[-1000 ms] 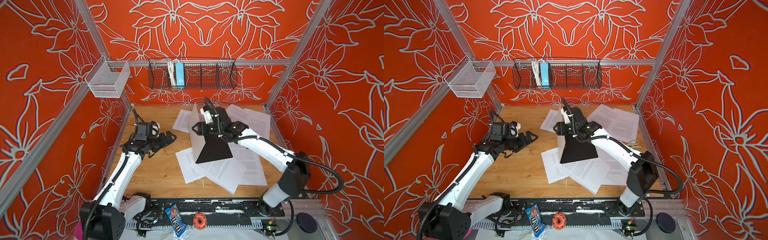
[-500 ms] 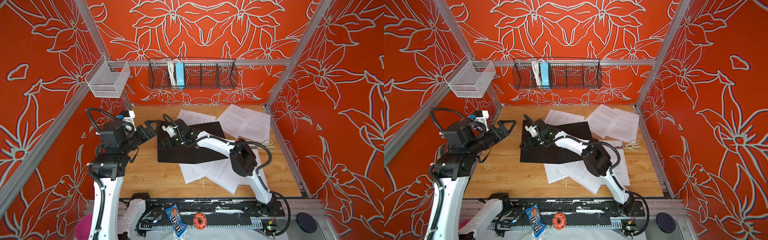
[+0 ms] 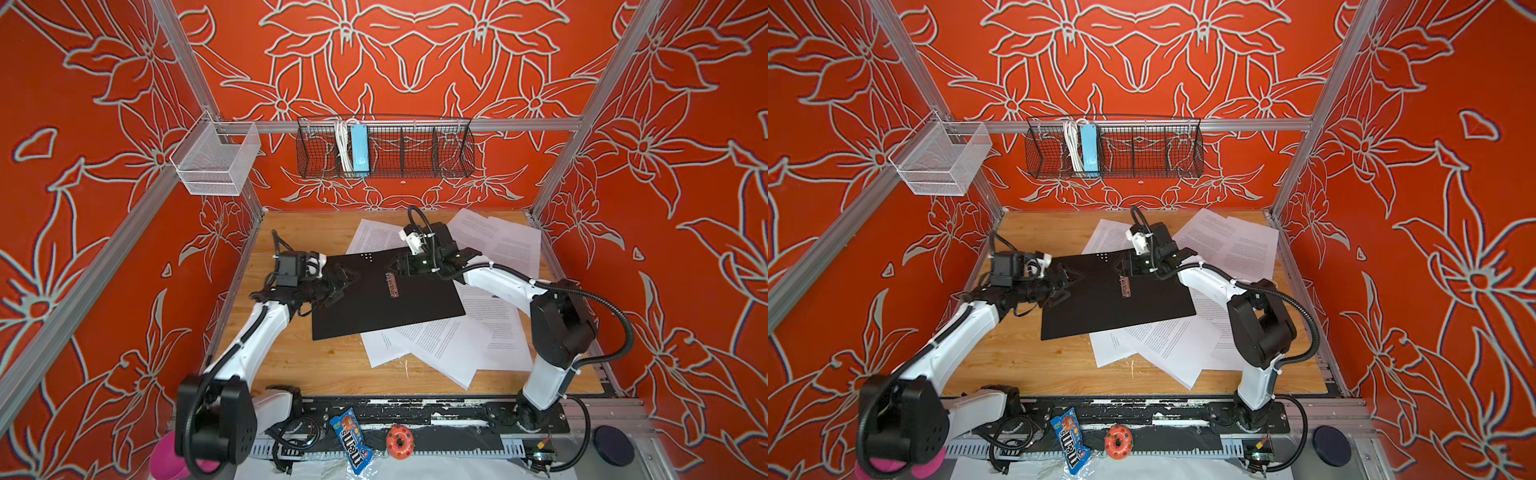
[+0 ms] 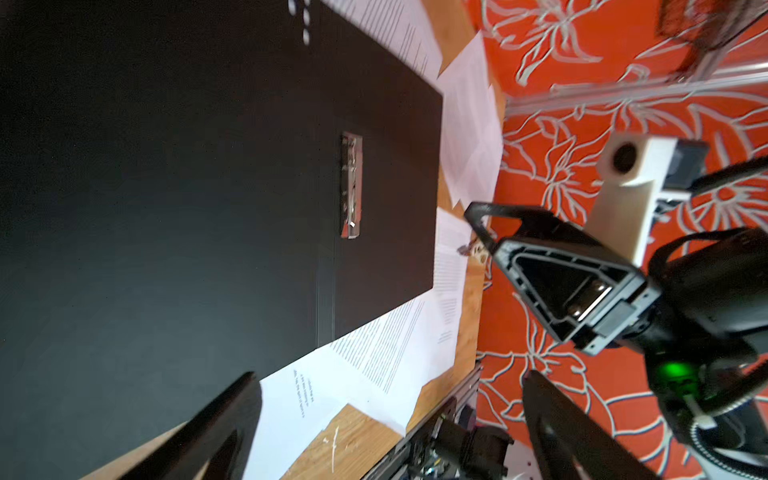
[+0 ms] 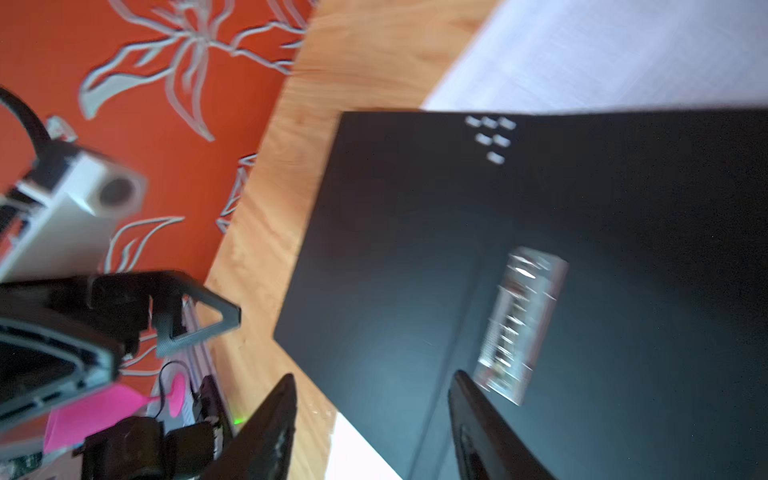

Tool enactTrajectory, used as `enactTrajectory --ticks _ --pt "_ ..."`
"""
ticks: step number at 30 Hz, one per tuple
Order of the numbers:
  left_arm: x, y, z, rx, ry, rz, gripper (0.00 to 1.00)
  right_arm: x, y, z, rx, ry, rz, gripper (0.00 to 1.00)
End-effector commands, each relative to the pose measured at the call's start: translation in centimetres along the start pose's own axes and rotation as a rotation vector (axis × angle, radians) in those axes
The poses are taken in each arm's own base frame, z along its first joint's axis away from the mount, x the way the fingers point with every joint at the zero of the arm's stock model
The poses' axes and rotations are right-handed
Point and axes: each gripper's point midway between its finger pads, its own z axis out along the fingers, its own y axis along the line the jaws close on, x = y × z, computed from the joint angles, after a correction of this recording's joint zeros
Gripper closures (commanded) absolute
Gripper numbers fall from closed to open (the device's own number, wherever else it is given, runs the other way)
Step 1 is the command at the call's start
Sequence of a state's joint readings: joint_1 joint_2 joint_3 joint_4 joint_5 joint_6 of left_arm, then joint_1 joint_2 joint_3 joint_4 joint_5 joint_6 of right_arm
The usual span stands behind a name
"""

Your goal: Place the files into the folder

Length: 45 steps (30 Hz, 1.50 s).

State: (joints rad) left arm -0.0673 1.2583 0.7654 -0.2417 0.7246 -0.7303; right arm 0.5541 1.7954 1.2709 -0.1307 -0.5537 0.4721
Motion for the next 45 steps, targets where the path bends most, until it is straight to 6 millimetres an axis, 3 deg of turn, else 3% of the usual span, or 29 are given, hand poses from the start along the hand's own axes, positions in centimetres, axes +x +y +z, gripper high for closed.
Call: enactTrajectory --ticks 1,10,21,29,45 --pt "-0.8 -1.0 2.0 0.092 -0.004 0.031 0.03 3.7 -1.4 1.7 0.004 0.093 0.01 0.5" --pt "0.7 5.6 6.3 0.005 0.083 -0.073 0.03 5.2 -3.6 3.7 0.044 0.15 0.033 0.66" --pt "3.5 10.9 6.5 -0.162 0.138 -0.133 0.03 6.0 -5.3 5.5 0.082 0.205 0.056 0.71" --pt "3.7 11.3 6.3 -0.173 0.136 -0.138 0.03 6.3 -5.7 6.5 0.071 0.224 0.075 0.81" --pt "3.7 11.3 6.3 -0.172 0.135 -0.141 0.03 5.8 -5.6 7.6 0.043 0.22 0.101 0.83"
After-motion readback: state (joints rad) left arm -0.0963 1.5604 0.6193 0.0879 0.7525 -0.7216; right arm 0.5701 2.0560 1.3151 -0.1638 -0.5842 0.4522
